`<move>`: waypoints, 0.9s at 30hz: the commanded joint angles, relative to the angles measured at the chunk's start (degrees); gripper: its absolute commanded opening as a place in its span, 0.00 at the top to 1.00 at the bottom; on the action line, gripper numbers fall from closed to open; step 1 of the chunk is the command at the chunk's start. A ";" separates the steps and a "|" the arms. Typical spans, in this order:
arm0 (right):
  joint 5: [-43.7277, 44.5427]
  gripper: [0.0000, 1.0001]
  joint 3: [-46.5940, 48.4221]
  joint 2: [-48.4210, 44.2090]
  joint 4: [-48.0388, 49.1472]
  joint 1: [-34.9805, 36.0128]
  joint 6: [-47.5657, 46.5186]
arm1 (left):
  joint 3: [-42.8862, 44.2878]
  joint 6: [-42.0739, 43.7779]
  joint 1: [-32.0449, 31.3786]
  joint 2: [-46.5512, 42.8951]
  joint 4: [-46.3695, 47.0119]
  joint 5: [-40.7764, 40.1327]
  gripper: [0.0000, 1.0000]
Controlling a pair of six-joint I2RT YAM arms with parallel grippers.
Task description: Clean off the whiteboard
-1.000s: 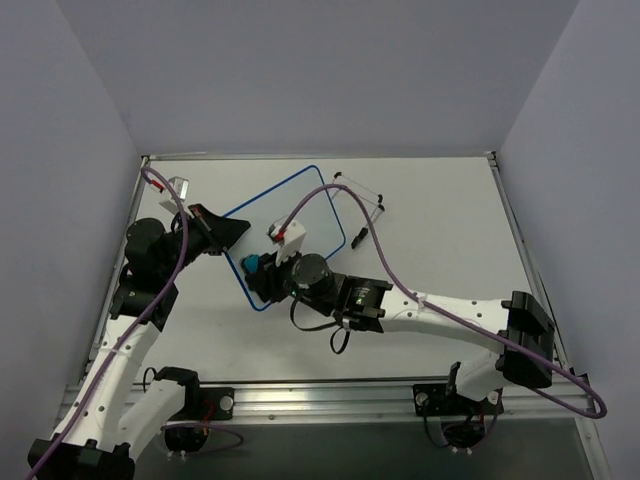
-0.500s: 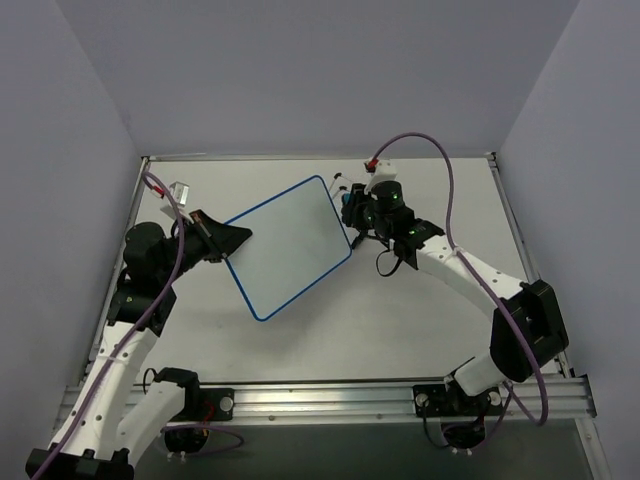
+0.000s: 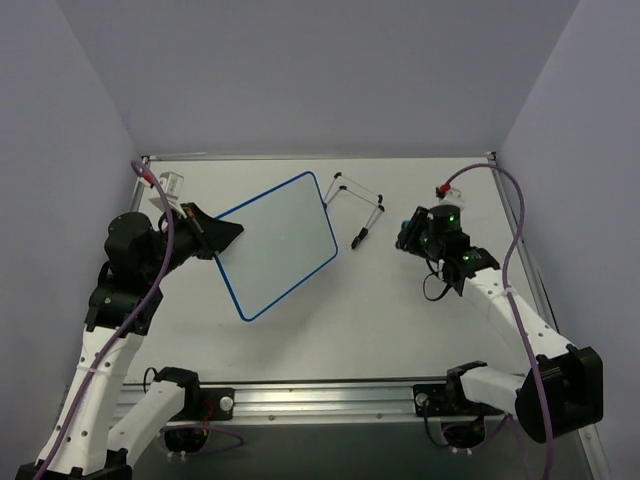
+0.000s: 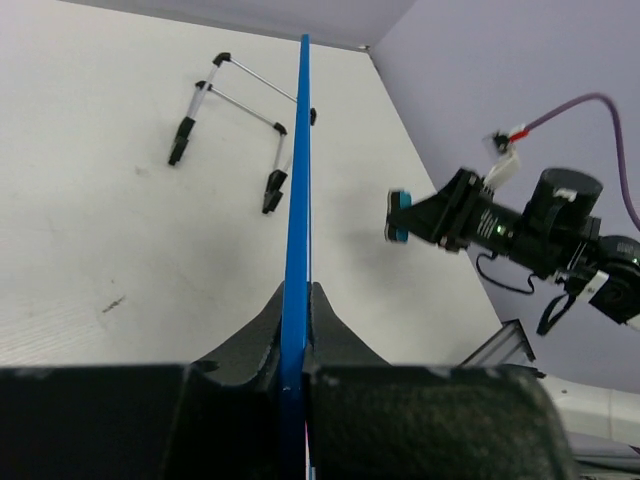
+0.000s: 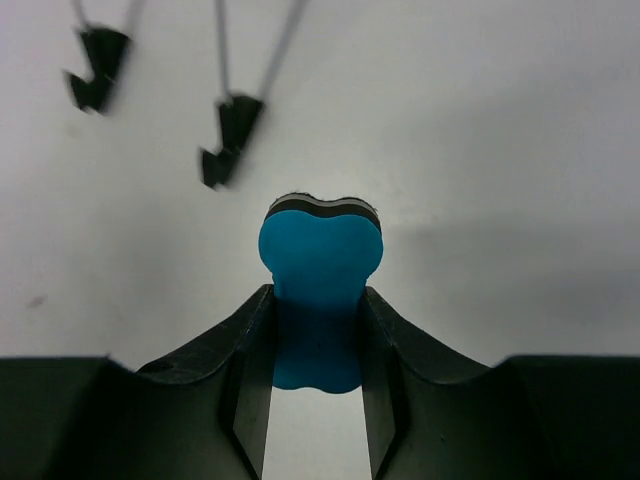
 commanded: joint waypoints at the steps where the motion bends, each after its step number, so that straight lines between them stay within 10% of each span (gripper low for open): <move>1: 12.45 1.00 -4.44 -0.62 -9.85 1.80 5.53 | 7.86 3.10 0.56 1.13 0.44 -5.13 0.98; 7: 11.51 1.00 -1.99 9.89 -12.66 -8.76 0.35 | 9.80 3.19 0.73 2.54 1.58 -2.68 0.98; 14: 14.04 1.00 -4.88 8.86 -11.27 9.33 8.15 | 11.12 6.44 1.70 1.22 -1.67 -7.23 0.98; 22: 14.86 1.00 -9.62 11.06 -9.53 10.23 12.91 | 13.40 7.23 2.05 0.61 -3.25 -8.56 0.98; 25: 11.69 0.92 -11.21 11.23 -7.58 10.40 13.09 | 13.31 7.41 2.14 0.87 -3.08 -8.83 0.98; 27: 11.50 0.70 -10.52 11.67 -7.58 10.49 12.74 | 12.79 6.88 2.14 1.31 -2.12 -8.56 0.98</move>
